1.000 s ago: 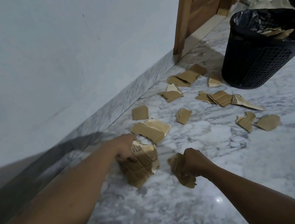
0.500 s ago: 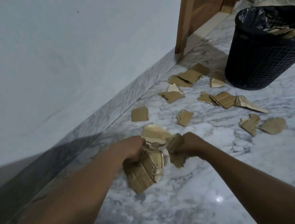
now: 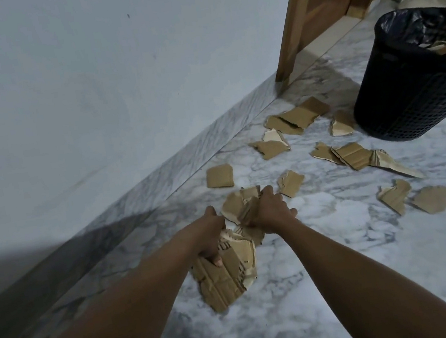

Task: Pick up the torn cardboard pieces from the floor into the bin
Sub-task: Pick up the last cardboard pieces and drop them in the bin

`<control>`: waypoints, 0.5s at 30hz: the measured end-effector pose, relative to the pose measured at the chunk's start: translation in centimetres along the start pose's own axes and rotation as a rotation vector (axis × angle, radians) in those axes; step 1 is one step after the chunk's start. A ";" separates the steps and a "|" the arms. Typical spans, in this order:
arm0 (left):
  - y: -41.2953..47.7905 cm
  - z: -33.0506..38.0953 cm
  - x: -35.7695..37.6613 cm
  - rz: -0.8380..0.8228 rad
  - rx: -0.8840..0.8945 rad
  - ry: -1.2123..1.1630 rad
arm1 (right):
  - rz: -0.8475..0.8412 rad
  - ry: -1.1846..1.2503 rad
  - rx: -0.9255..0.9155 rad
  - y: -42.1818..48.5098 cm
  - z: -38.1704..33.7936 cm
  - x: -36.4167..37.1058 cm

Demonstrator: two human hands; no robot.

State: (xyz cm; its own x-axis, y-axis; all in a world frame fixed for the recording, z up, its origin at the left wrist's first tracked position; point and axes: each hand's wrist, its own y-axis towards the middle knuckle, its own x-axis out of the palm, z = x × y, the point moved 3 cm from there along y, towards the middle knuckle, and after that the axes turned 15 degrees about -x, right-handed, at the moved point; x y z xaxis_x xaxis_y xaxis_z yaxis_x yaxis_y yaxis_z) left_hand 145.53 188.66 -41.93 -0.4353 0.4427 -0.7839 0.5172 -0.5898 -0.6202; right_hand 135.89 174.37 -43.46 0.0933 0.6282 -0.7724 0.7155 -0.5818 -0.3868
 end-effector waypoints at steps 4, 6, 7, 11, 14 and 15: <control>0.0 0.4 -0.4 0.022 0.018 0.020 | -0.068 0.019 -0.088 1.6 1.1 -0.3; 0.3 0.4 -0.3 -0.003 0.006 0.016 | 0.018 0.078 -0.056 1.7 1.5 -1.6; 0.5 0.4 -0.2 -0.020 0.000 0.014 | 0.076 0.110 -0.008 1.7 1.7 -2.6; 1.1 0.5 -0.2 -0.083 -0.023 0.061 | 0.185 0.035 0.129 2.0 3.5 -6.1; 1.8 0.5 0.0 -0.116 -0.047 0.076 | 0.175 0.030 0.089 2.9 4.8 -6.8; 2.0 0.5 0.0 -0.124 -0.051 0.085 | 0.142 0.025 0.060 3.2 5.1 -6.6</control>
State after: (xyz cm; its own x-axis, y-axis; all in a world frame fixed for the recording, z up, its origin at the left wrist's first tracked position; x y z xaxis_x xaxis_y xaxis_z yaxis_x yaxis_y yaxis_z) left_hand 146.20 187.12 -43.20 -0.4355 0.5670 -0.6992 0.5010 -0.4926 -0.7116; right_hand 134.05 165.73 -42.20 0.2079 0.5499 -0.8089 0.6513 -0.6948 -0.3050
